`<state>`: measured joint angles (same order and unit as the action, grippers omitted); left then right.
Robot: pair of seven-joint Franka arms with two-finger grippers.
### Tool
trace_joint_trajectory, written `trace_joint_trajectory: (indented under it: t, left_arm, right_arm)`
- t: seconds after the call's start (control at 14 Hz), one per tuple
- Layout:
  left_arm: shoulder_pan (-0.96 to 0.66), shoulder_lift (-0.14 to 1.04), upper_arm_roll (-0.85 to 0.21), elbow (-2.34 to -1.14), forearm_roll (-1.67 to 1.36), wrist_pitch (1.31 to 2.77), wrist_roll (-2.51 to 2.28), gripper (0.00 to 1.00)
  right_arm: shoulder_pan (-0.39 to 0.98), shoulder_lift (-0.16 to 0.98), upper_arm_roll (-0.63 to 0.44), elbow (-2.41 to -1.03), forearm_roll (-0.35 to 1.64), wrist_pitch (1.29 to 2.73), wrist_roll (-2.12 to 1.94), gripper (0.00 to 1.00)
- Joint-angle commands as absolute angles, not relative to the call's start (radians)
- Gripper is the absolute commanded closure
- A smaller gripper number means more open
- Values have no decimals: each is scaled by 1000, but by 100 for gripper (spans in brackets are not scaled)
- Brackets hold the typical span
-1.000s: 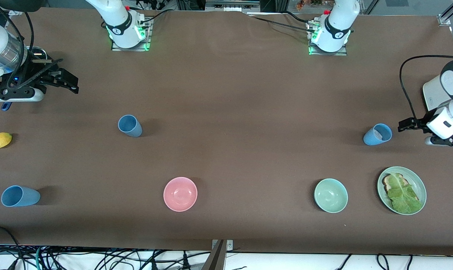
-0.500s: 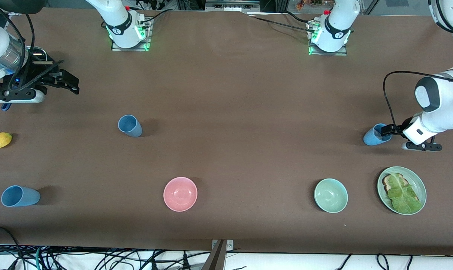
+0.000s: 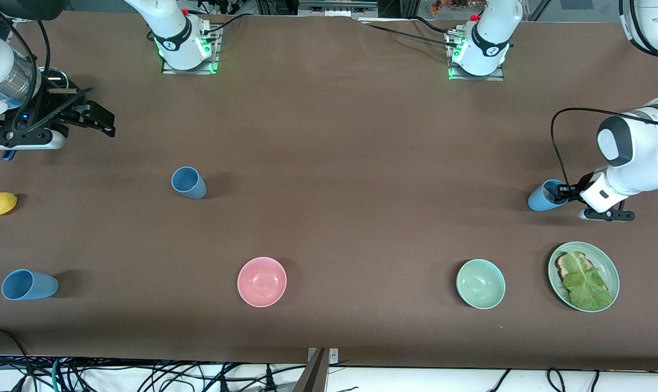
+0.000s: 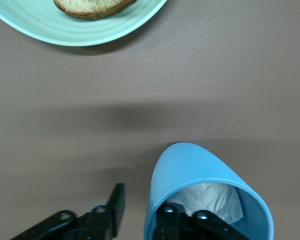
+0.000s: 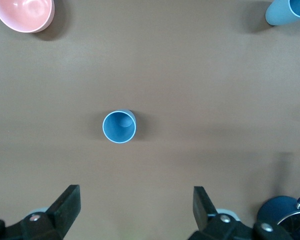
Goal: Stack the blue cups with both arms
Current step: 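Lower the left gripper onto the blue cup with tissue and grasp it, then carry the tissue cup with the left gripper to the table's middle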
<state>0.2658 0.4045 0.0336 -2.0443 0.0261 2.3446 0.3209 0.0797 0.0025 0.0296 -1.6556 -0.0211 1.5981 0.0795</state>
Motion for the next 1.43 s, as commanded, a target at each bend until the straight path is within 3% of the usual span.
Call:
trace_joint_trajectory:
  t: [0.0,0.29,0.57,0.71,1.14,1.36]
  left_arm:
    - [265,408,31,-2031,2,2341,342,100]
    - [258,397,28,-2022,2,2321,339,100]
    - [258,383,-40,-1817,0,1974,321,100]
    - [258,382,-105,-1763,-15,1902,225,100]
    - [242,402,-441,-1732,-31,1859,-281,100]
    - [119,451,-477,-1692,-117,1928,-510,100]
  right_arm:
    - [80,11,32,-1632,-34,1582,84,0]
    - [80,11,32,-1634,-35,1583,84,0]
    - [80,11,32,-1635,-35,1585,84,0]
    - [80,14,32,-1635,-35,1586,84,0]
    - [80,17,32,-1635,-35,1585,84,0]
    - [80,17,32,-1635,-35,1585,84,0]
